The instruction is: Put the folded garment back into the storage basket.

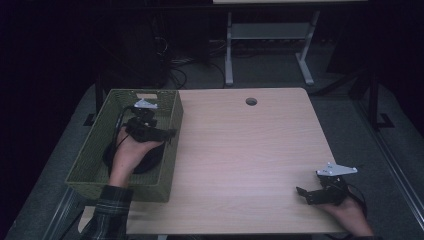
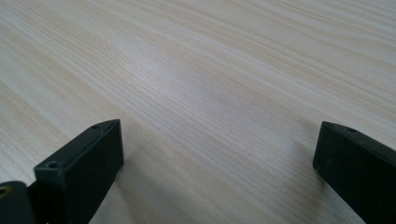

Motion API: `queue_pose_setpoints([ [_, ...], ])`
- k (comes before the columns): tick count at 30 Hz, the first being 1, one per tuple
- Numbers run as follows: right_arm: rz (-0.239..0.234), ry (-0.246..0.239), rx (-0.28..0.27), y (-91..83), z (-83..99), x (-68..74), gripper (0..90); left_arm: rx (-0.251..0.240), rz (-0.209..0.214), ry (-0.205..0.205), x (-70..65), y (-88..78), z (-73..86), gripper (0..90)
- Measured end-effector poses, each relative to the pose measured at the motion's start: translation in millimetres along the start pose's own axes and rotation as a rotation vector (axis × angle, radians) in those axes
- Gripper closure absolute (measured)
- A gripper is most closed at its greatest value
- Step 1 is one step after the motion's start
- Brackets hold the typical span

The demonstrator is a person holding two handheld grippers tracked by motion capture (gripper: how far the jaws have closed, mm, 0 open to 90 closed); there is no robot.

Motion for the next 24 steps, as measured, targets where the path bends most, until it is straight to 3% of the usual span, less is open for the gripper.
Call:
queue_pose_setpoints([
  [10, 0.0, 0.0, 0.0, 0.0, 0.0, 0.0, 1.4, -0.013, 0.064, 0.068, -45.6, 30.9, -7.1, 15.6],
  [15, 0.0, -0.001, 0.0, 0.0, 0.0, 0.0, 1.4, -0.02, 0.092, 0.096, -68.6, 48.8, -3.5, 15.6],
  [24, 0.0, 0.0, 0.0, 0.0, 0.0, 0.0, 1.4, -0.005, 0.096, 0.159, -98.3, 78.8, 14.2, 15.6],
])
Point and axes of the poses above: each handheld gripper's, and its own axes: y roughly forward along the jaws, z roughly out of its underside, x roughly to its left, the point moved 1 cm from there along y, roughly forward along the jaws, and after that the axes turned 9 degrees about x, right-handed, at the moved point
